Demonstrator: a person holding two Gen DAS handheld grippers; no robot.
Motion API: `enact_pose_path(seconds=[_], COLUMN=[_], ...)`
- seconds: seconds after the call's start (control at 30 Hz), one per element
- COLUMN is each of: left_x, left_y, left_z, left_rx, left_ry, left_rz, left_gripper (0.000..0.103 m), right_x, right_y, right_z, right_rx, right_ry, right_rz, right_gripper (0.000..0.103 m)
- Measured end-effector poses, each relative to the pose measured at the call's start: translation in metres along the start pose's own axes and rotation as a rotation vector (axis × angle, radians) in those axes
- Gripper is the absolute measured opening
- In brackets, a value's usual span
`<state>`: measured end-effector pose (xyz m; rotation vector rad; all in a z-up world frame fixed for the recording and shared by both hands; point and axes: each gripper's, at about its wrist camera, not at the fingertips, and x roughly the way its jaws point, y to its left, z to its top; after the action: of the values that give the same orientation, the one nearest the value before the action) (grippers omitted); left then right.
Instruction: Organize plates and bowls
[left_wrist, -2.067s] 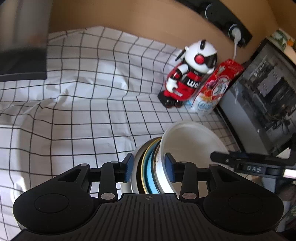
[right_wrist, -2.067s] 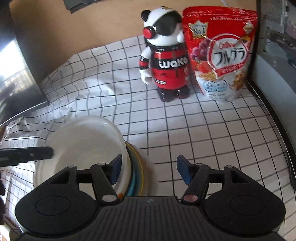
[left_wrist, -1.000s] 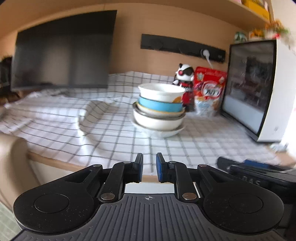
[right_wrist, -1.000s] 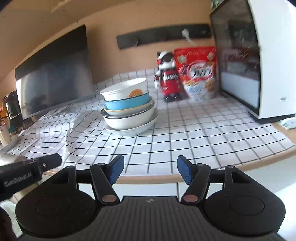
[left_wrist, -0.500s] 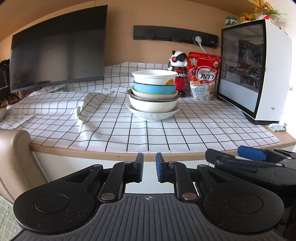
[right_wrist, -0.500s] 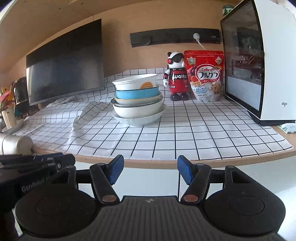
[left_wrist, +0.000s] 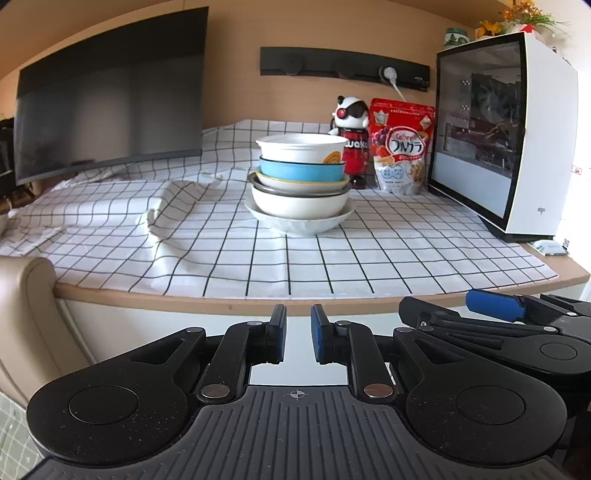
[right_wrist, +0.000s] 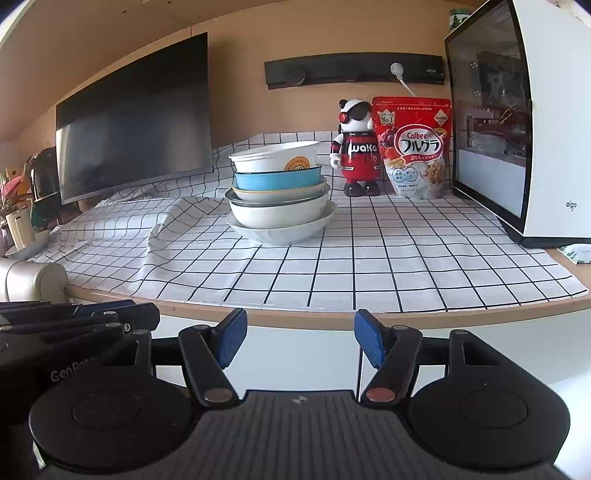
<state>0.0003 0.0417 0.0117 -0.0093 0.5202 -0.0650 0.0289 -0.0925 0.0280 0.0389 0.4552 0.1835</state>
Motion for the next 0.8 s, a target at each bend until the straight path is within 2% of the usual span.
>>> enact_pose_path(seconds=[0.8], left_x=[0.0017], left_y=[-0.0007], left_z=[-0.0012], left_rx=[0.000], left_ry=[-0.002], left_rz=[0.002], left_gripper=[0.017], right_x=[0.0006], right_y=[0.0015], right_z=[-0.0004], right_rx=[0.009], right_ry=[-0.003], right_rz=[-0.003], right_gripper=[0.065])
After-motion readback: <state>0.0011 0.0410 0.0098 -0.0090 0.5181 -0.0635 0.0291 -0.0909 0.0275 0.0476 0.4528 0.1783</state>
